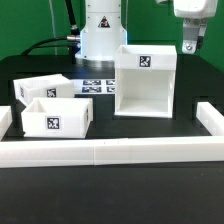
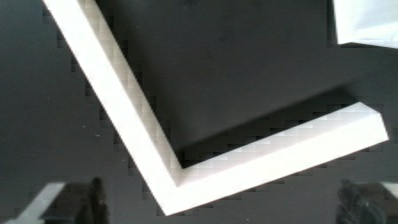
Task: Assemble drawer
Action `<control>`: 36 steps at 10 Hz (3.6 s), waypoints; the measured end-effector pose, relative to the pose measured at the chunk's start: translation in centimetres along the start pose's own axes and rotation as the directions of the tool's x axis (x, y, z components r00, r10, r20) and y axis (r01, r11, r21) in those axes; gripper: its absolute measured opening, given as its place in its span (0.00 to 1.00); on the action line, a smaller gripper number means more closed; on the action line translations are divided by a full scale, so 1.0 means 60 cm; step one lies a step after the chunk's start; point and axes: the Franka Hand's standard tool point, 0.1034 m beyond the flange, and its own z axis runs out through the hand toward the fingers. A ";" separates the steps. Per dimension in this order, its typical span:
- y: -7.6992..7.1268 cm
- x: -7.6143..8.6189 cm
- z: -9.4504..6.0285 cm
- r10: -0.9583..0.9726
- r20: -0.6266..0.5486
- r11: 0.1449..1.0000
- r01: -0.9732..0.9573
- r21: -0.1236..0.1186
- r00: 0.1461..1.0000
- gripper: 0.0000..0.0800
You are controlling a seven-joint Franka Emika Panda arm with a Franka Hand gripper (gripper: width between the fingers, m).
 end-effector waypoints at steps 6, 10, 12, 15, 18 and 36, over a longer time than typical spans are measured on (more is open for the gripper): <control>0.000 -0.001 0.001 -0.011 0.006 1.000 0.011 -0.005 1.000 0.81; -0.044 -0.035 -0.005 0.215 0.011 0.976 -0.216 0.017 0.976 0.81; -0.044 -0.033 -0.005 0.317 0.012 0.948 -0.317 0.017 0.948 0.81; -0.048 -0.036 -0.007 0.507 0.012 0.862 -0.507 0.017 0.862 0.81; -0.106 -0.072 -0.010 0.747 0.024 0.664 -0.748 0.021 0.664 0.81; -0.236 -0.080 0.057 0.922 0.080 0.374 -0.925 0.069 0.379 0.30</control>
Offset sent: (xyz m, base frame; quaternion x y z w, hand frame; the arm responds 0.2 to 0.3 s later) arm 0.0000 0.0000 0.0000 0.0000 0.0000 0.0000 1.0000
